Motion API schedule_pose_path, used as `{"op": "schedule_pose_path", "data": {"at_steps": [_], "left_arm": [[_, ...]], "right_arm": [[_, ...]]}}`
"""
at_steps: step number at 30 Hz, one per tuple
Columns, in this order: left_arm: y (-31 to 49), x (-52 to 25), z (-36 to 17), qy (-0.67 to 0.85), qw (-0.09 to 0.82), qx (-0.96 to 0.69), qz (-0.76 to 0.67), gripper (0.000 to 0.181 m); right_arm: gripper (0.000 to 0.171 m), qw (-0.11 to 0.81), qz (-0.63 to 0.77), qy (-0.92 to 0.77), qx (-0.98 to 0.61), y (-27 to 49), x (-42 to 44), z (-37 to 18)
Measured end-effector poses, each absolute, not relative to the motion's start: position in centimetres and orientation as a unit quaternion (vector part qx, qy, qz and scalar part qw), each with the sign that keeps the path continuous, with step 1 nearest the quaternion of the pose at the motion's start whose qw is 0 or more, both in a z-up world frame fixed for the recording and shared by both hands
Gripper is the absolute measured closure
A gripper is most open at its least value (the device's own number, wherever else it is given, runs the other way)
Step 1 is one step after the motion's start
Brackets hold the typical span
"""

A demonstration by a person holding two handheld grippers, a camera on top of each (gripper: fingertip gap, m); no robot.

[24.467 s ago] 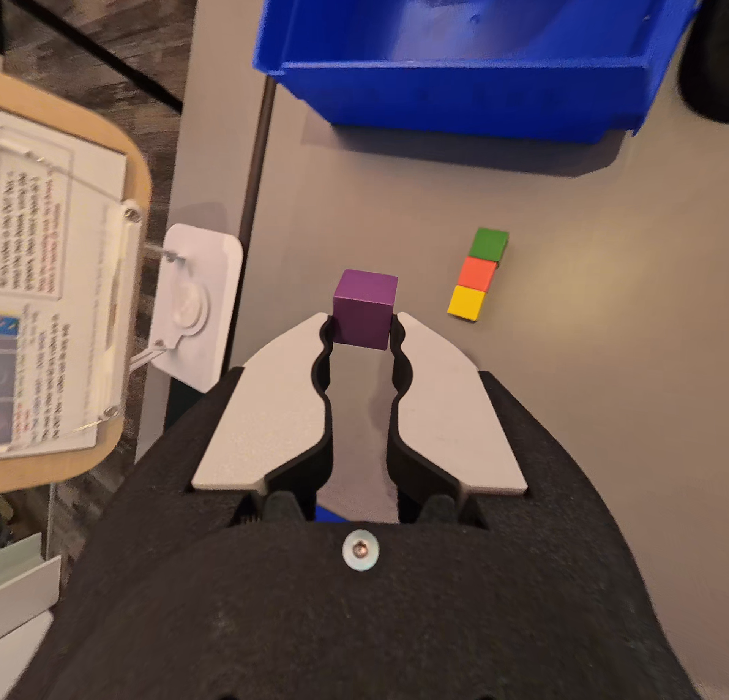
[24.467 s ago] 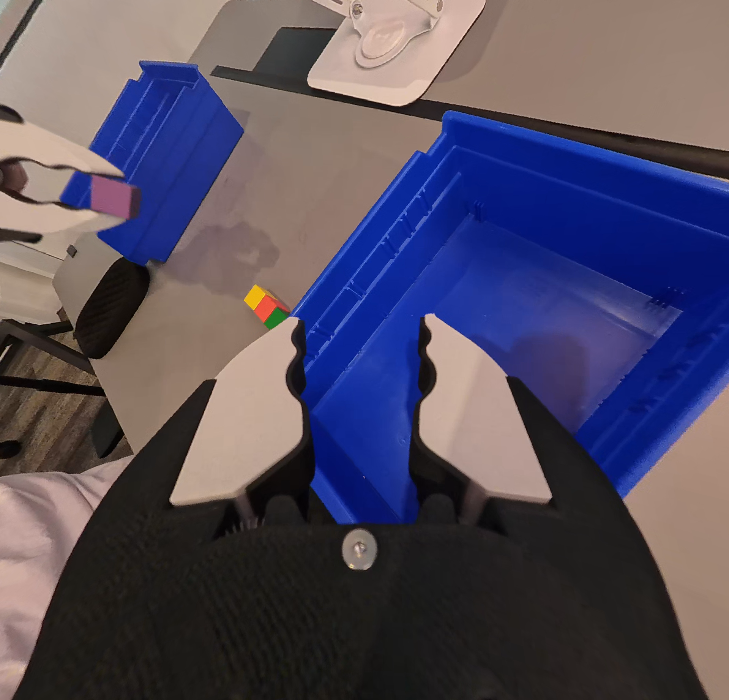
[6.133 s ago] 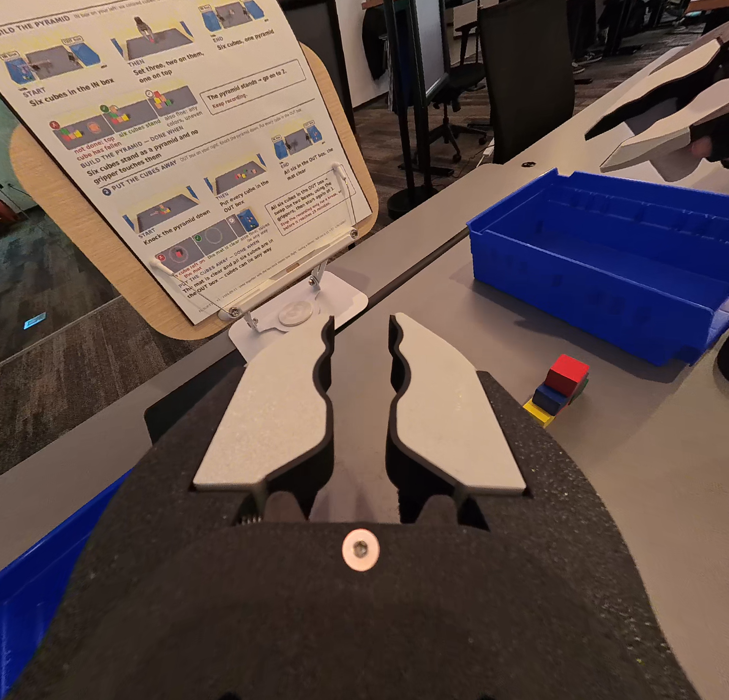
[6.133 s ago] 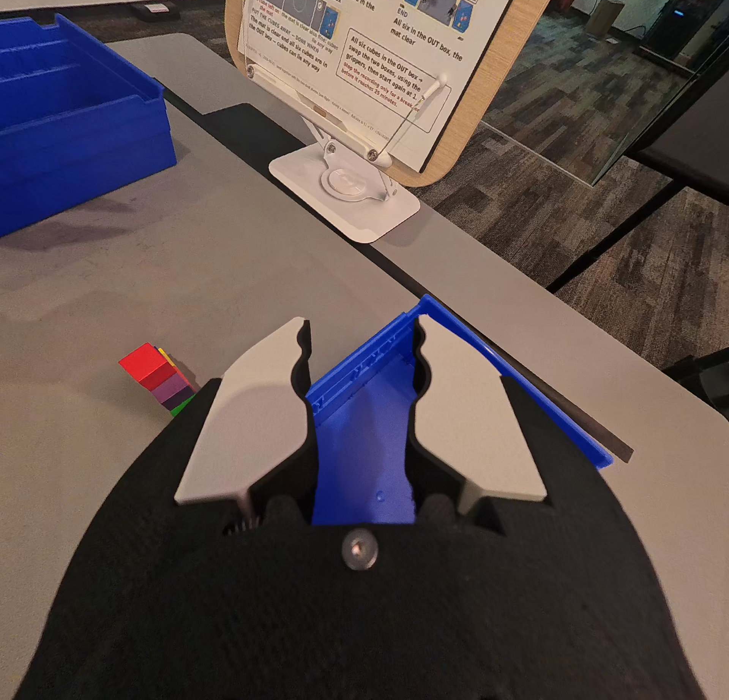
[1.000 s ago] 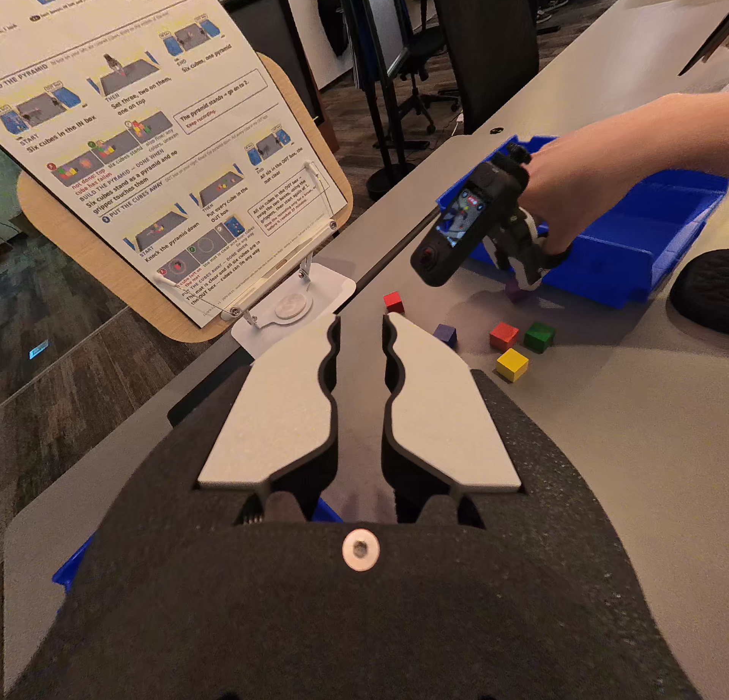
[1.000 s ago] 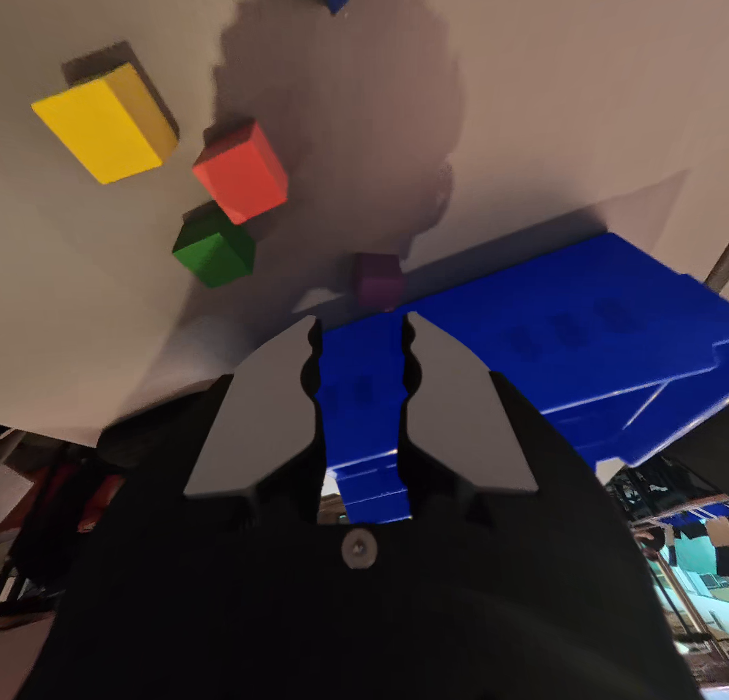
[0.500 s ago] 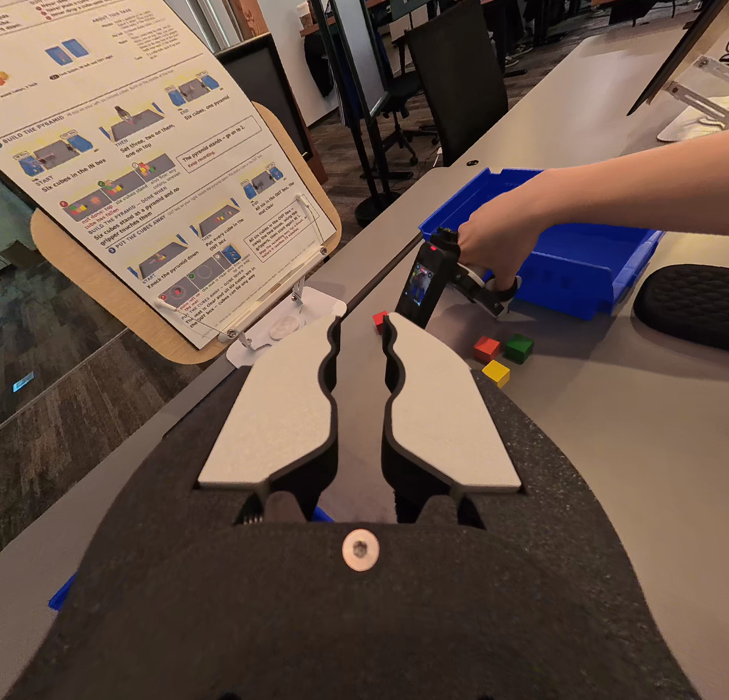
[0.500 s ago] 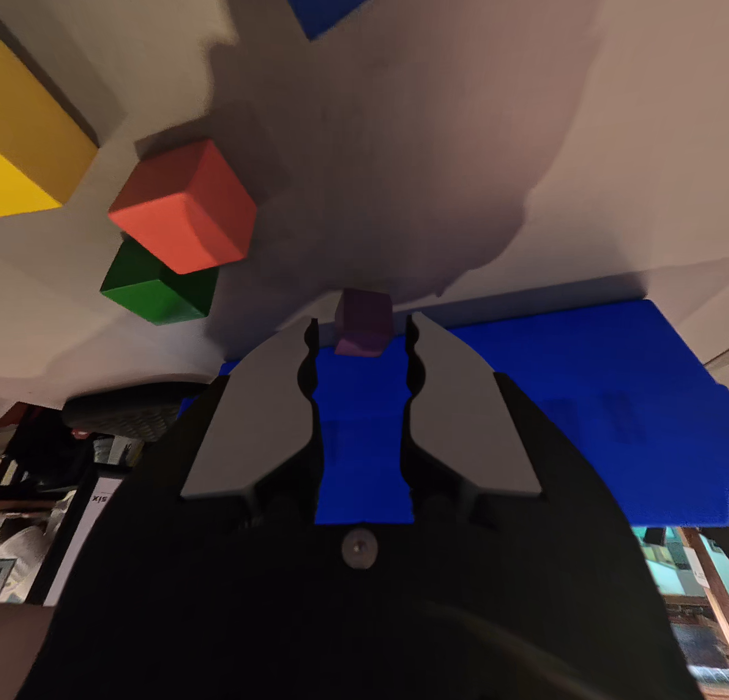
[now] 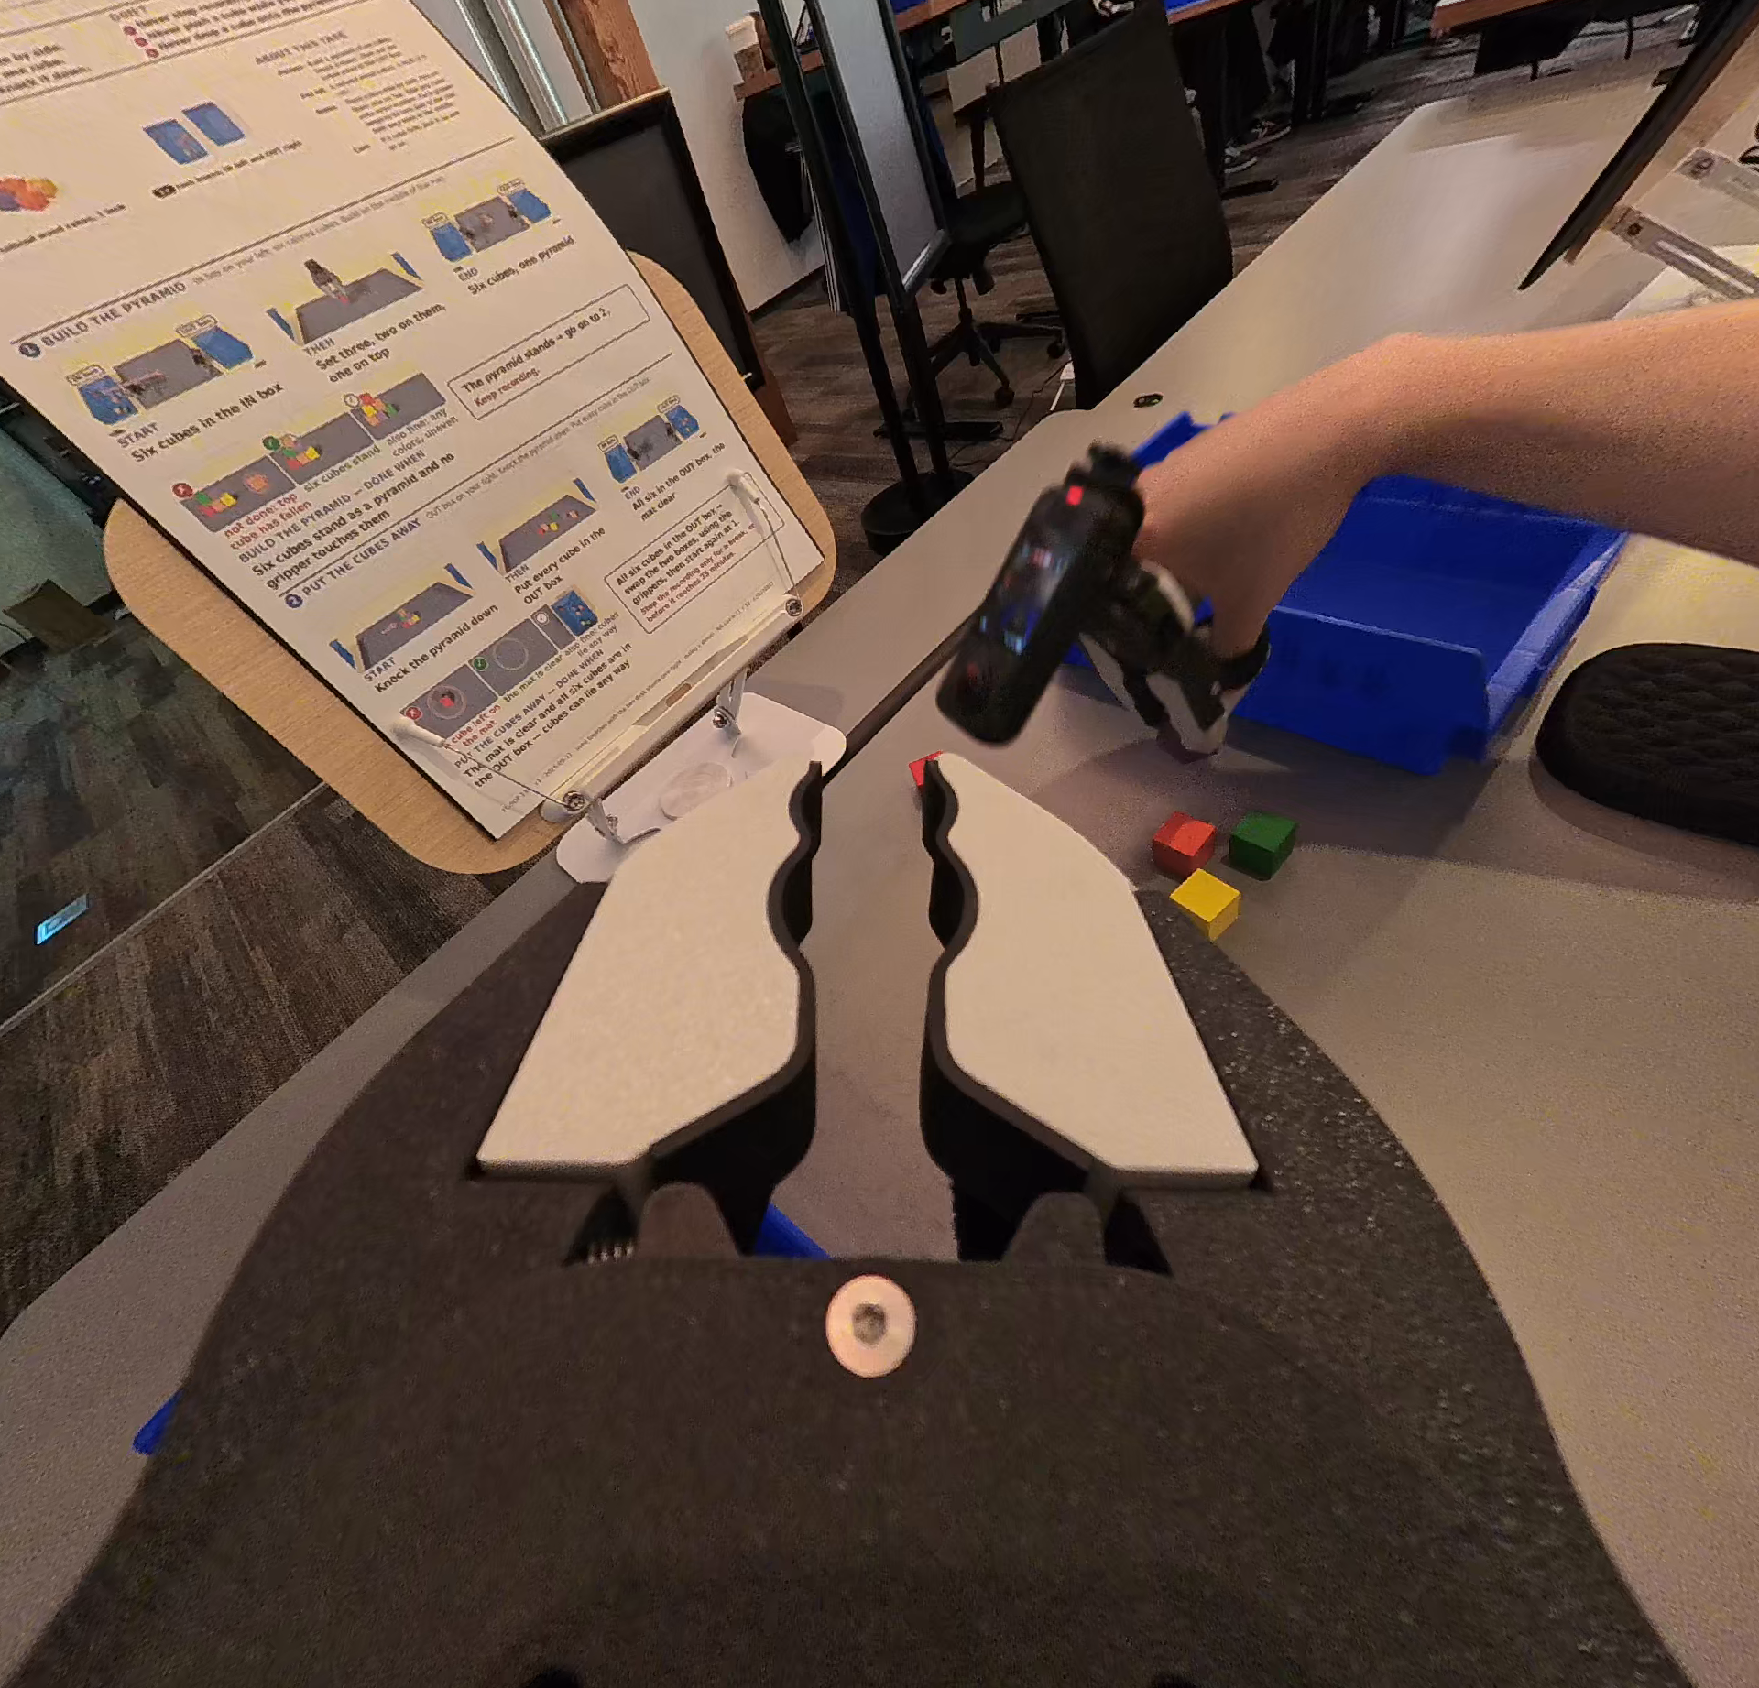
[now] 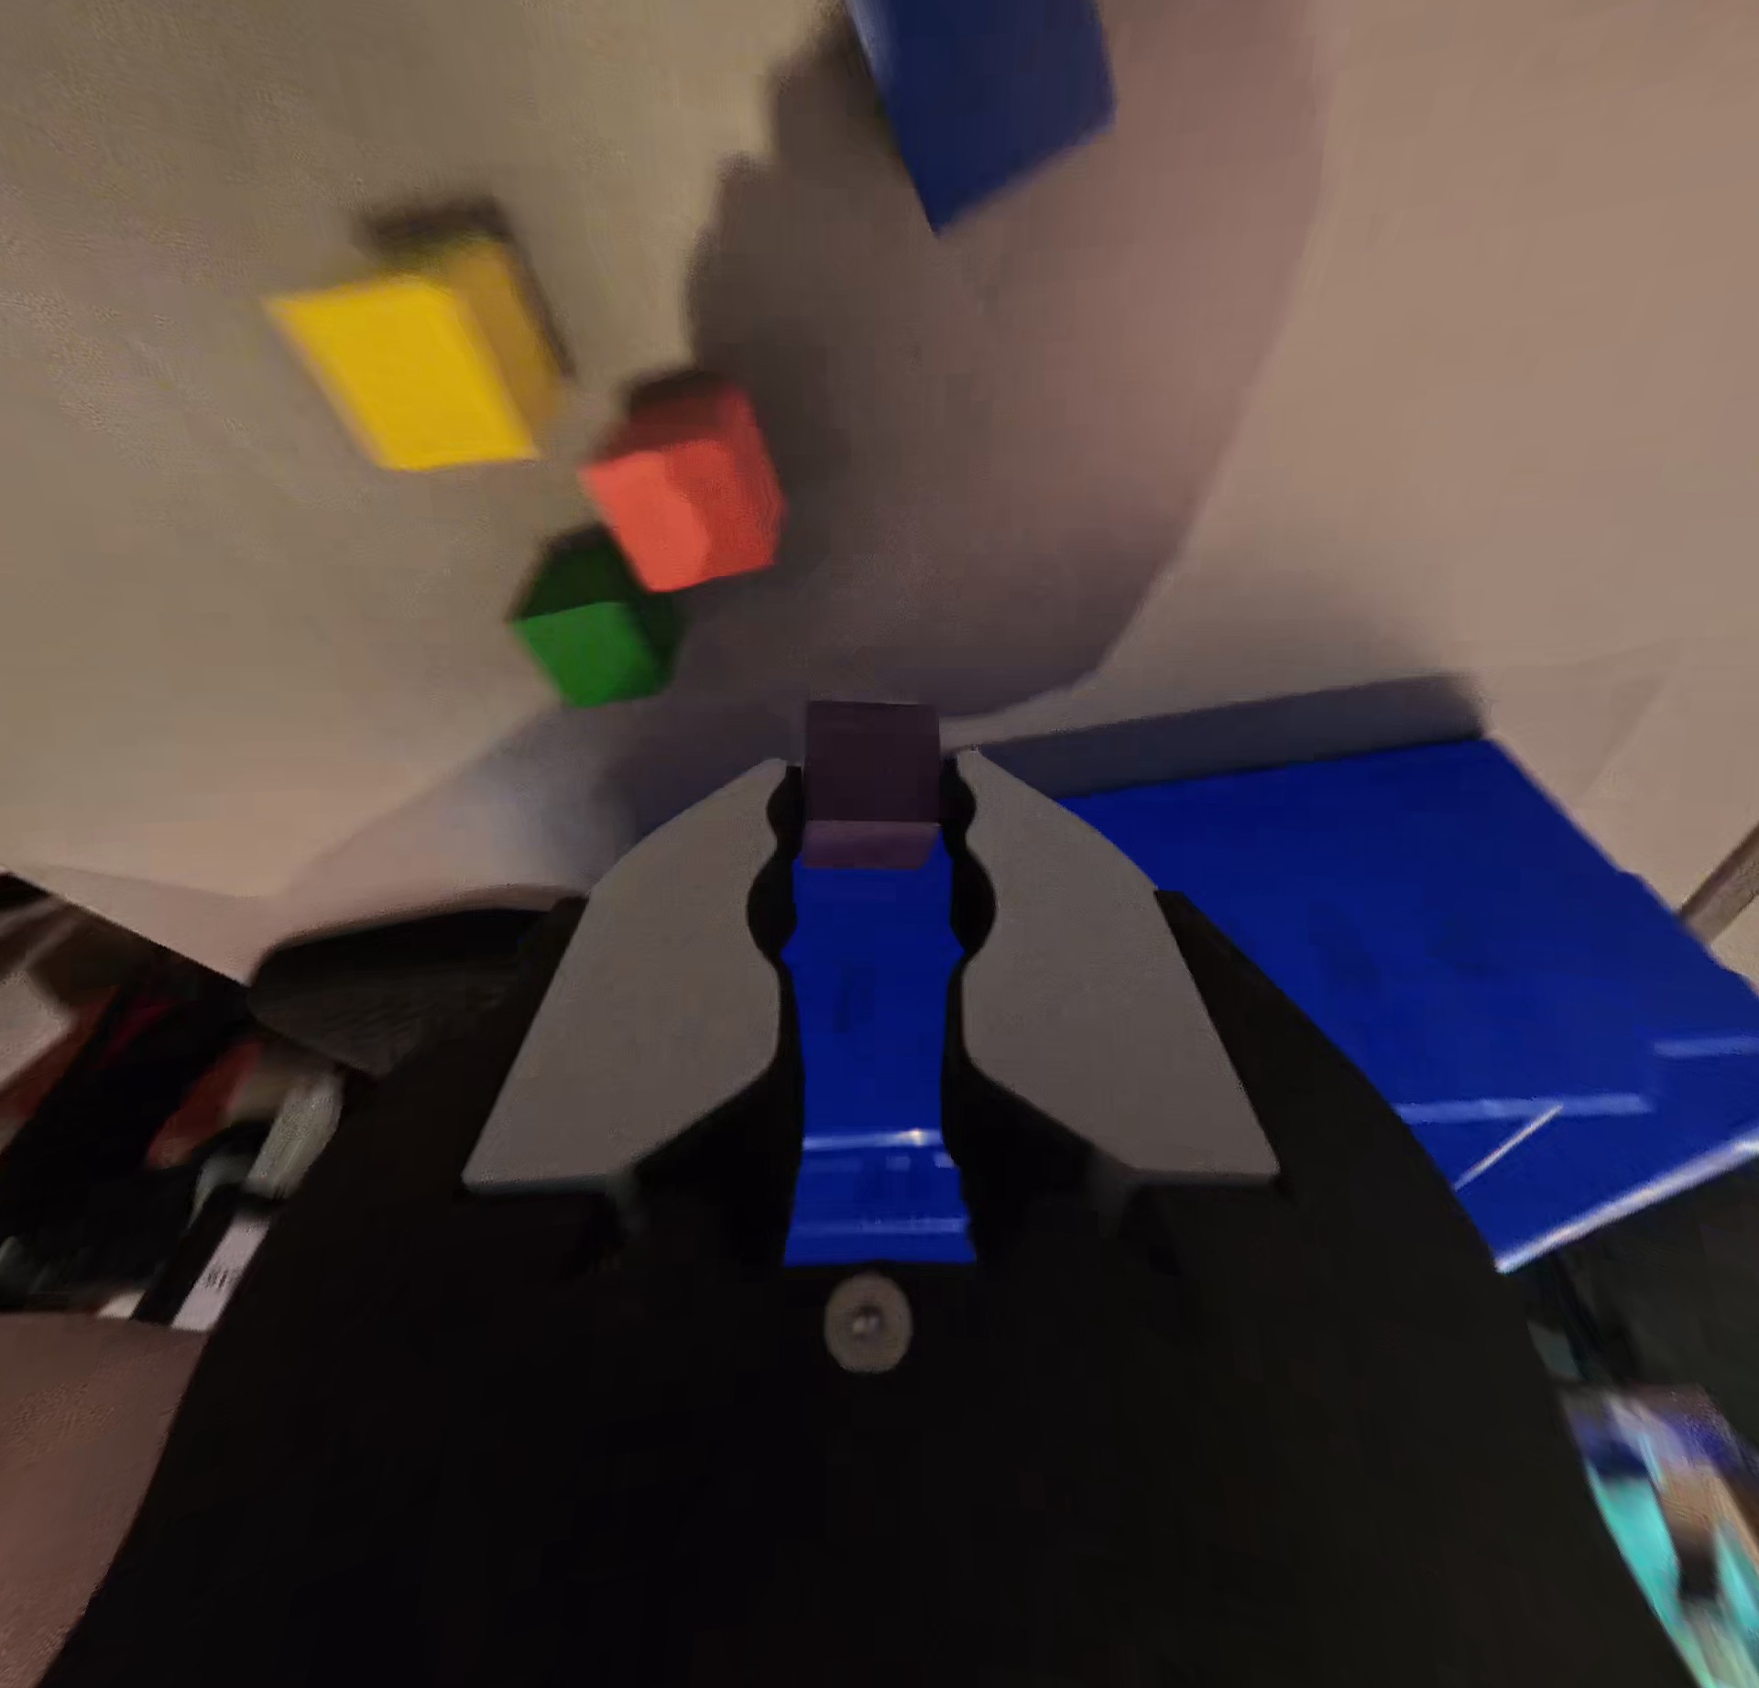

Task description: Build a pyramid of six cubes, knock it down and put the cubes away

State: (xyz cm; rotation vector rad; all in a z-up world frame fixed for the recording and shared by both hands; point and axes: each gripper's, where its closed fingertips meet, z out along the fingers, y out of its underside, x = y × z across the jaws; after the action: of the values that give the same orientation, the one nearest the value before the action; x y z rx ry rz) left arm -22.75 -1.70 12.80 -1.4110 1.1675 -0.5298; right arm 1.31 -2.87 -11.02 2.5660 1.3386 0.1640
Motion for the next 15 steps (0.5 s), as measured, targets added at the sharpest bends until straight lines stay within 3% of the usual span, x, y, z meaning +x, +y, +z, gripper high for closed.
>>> {"op": "schedule_pose_path", "data": {"at_steps": [4,6,8,11,15], "left_arm": [[-1.5,-22.6,12.6,0.497,0.578,-0.607,-0.225,0.161],[-1.4,-22.5,12.5,0.499,0.576,-0.608,-0.222,0.161],[-1.3,-22.2,12.2,0.501,0.574,-0.61,-0.219,0.161],[-1.4,-21.8,11.8,0.507,0.569,-0.612,-0.213,0.161],[-1.3,-21.4,11.3,0.514,0.564,-0.615,-0.2,0.161]], "right_arm": [[0.142,-0.193,-0.066,0.476,0.856,-1.1,-3.2,0.4],[0.142,-0.353,-0.076,0.428,0.828,-0.3,-1.5,6.1],[0.142,-0.448,-0.04,0.337,0.827,0.0,3.3,9.1],[0.142,-0.481,-0.018,0.192,0.856,0.0,10.9,7.6],[0.141,-0.396,-0.02,0.116,0.911,0.4,16.3,-1.5]]}}
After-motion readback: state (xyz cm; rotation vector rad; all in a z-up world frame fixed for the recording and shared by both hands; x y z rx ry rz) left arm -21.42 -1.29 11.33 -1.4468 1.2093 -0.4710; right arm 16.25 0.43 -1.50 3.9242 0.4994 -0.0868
